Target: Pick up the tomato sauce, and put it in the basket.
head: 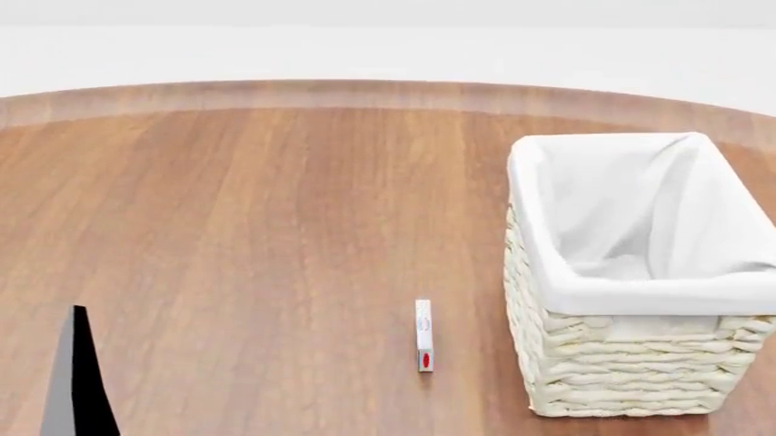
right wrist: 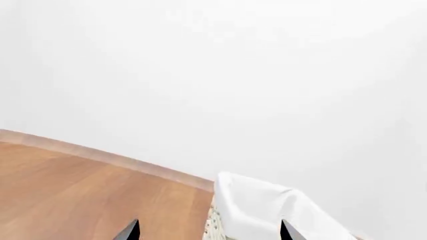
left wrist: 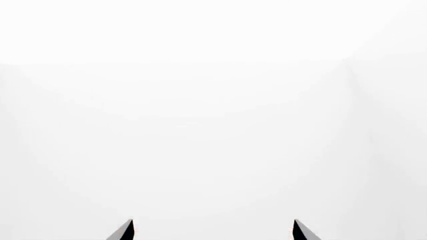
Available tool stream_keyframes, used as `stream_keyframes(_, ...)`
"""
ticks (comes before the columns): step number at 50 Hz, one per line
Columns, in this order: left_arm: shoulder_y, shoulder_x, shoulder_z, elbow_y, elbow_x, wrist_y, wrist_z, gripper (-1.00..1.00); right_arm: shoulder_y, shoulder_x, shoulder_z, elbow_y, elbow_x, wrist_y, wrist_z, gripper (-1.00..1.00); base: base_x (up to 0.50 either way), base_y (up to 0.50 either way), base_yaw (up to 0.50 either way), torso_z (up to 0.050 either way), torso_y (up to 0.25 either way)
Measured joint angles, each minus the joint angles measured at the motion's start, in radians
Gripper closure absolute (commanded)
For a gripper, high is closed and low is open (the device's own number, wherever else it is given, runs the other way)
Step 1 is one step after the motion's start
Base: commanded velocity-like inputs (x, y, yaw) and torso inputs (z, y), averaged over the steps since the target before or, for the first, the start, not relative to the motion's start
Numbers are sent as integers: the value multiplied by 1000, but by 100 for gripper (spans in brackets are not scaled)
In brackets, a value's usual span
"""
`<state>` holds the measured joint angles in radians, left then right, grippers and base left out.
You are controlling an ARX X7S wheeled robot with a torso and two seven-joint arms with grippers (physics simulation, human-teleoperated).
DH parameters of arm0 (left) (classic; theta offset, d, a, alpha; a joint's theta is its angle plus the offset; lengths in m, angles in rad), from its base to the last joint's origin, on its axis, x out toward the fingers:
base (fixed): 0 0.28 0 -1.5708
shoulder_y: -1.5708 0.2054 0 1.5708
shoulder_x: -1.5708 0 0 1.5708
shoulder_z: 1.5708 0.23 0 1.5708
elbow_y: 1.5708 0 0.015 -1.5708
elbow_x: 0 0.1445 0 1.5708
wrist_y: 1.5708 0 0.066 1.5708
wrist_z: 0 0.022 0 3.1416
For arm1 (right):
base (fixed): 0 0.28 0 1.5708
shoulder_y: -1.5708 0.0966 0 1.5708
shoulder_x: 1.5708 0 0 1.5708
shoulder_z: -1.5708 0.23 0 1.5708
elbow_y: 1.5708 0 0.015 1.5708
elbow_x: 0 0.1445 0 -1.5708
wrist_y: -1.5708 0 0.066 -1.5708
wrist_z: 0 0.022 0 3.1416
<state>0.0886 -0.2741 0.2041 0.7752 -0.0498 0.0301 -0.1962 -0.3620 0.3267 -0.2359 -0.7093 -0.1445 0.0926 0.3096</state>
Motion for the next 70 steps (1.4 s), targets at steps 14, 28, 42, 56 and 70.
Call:
stream_keyframes(14,-2,-6,9,-16,2,6,-5,-100,-82,6,28,90,106,-32,10,-100,0,0,0,0,0)
stream_keyframes(28,-4,-13,14,-22,5,9,-12,-100,-104,-8,43,231,225,-72,-7,-100,0,0,0,0,0)
stream_keyframes(42,-8,-19,18,-34,-1,13,-17,-100,-102,-13,35,322,261,-66,-12,-100,0,0,0,0,0)
stream_keyframes(56,-8,-25,18,-47,-10,24,-22,-100,-99,-16,24,388,280,-45,-14,-100,0,0,0,0,0)
stream_keyframes(70,-4,-31,27,-44,-6,25,-28,-100,-107,-17,17,426,291,-58,-14,-100,0,0,0,0,0)
